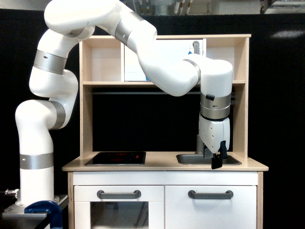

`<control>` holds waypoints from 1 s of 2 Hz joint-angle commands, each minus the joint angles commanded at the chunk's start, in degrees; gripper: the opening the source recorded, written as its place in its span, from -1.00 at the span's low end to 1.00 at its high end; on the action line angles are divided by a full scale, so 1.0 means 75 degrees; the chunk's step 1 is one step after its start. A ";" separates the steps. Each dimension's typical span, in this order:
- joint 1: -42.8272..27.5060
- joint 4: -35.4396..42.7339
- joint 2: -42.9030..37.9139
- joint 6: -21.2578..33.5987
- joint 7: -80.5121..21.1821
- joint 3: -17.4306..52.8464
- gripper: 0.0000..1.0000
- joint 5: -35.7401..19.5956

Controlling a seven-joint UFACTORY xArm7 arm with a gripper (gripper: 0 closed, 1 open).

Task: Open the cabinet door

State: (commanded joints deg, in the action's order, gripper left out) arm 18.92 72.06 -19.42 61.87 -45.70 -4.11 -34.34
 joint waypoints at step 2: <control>0.0088 -0.0241 0.0095 -0.0237 0.0683 0.0021 1.00 -0.0285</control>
State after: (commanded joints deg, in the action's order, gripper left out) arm 19.58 70.25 -18.71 60.09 -40.58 -3.96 -36.48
